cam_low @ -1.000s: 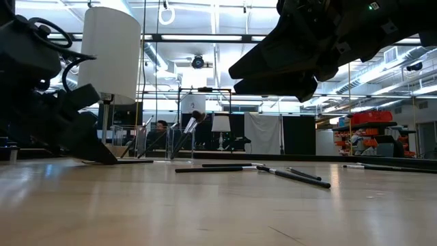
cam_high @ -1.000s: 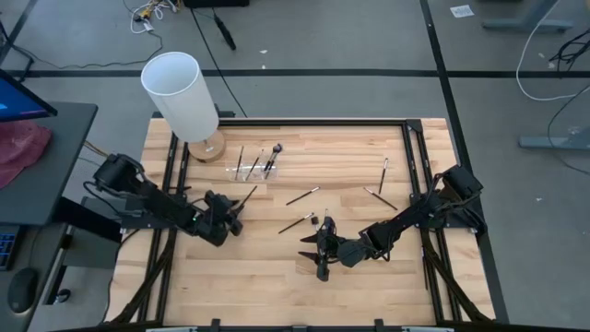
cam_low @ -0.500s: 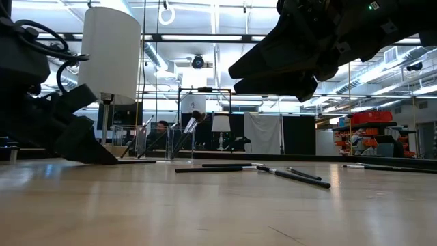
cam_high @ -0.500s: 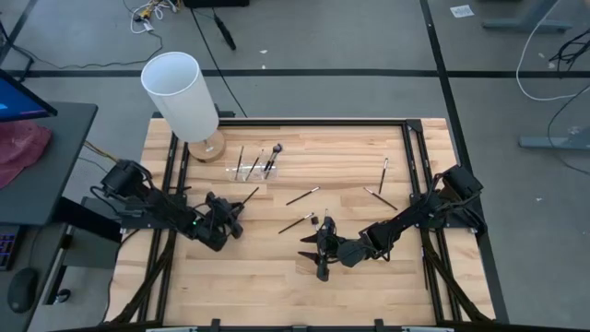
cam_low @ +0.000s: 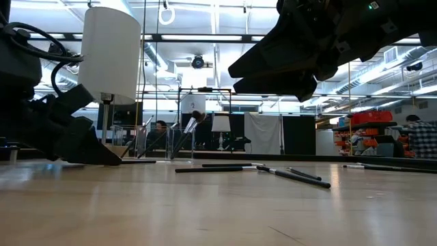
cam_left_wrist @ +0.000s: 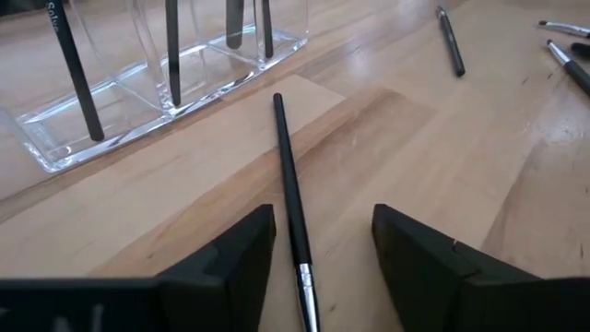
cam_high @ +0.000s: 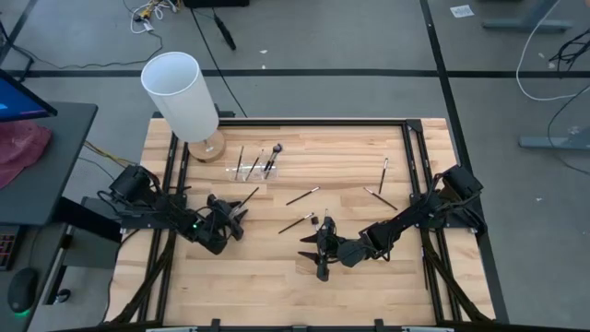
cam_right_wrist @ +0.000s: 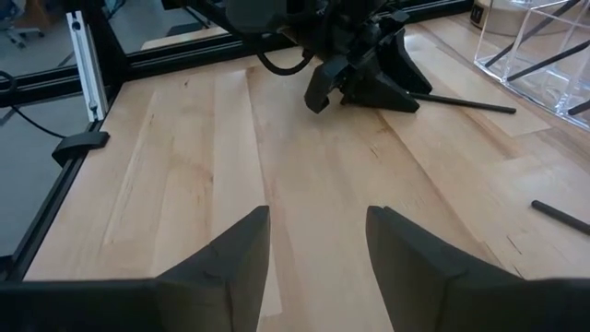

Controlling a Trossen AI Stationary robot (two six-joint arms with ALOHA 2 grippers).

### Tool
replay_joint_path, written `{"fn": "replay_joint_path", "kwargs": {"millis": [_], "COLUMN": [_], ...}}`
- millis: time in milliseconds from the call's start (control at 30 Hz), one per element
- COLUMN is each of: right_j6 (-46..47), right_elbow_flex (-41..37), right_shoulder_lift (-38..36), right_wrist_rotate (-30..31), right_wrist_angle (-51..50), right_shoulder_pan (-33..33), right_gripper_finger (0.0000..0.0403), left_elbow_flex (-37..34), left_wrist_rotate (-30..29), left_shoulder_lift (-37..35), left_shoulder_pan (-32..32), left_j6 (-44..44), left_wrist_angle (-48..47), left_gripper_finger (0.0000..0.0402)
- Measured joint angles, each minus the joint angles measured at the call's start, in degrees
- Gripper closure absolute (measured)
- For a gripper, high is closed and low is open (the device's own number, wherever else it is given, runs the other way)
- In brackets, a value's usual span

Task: Put items in baskets/containers
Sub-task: Put the liner brush into the transparent organizer

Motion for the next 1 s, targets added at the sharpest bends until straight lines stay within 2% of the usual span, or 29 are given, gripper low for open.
{"fn": "replay_joint_path", "kwargs": {"millis": [267,533,667,833,1000], "right_j6": [0.0,0.0,0.0,0.0,-1.64], "right_elbow_flex": [0.0,0.0,0.0,0.0,0.0], "right_shoulder_lift": [0.0,0.0,0.0,0.0,0.0], "right_wrist_rotate": [-0.01,-0.01,-0.23,-1.17,-3.89], "right_wrist_angle": [0.0,0.0,0.1,0.83,3.85], "right_shoulder_pan": [0.01,0.04,0.15,0.15,-0.04], "right_gripper_finger": [0.0218,0.0218,0.0218,0.0218,0.0218], "left_elbow_flex": [0.04,0.02,-0.02,-0.22,-0.33], "left_wrist_rotate": [-2.65,-2.52,-1.99,1.23,6.8], "left_shoulder_lift": [3.15,3.6,2.94,-1.44,-6.37], "left_shoulder_pan": [0.0,0.11,-0.35,-1.11,-1.08], "left_j6": [-2.13,-2.41,-1.53,4.28,8.57], "left_wrist_angle": [0.79,0.66,0.55,1.08,1.19], "left_gripper_finger": [0.026,0.0381,0.0381,0.0385,0.0385]}}
